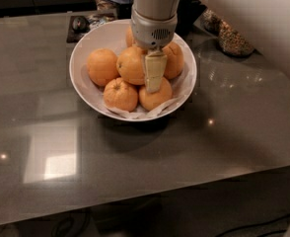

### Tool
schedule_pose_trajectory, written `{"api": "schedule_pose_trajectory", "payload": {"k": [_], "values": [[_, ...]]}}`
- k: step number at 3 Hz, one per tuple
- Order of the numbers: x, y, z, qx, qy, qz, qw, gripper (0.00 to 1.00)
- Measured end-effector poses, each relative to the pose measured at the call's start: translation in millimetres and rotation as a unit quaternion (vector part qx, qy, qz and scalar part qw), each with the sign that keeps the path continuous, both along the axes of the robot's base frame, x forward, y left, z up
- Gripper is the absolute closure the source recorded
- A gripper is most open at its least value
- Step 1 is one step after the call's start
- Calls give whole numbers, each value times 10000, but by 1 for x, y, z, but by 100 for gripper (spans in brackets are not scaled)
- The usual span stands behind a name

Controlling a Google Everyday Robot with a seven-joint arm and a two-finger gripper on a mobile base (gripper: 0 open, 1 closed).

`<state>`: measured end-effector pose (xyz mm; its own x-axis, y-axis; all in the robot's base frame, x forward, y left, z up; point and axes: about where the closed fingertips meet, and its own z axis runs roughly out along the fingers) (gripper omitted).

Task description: Pick orange from white bowl

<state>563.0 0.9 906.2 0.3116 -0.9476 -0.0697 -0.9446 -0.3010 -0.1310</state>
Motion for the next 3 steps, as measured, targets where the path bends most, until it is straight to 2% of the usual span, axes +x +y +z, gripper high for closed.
{"api": "schedule_pose_trajectory", "payload": {"k": [2, 3], "values": [[0, 0, 5, 1, -1, 0, 10000, 97], [0, 6, 26, 218, -206, -7, 9996, 100]]}}
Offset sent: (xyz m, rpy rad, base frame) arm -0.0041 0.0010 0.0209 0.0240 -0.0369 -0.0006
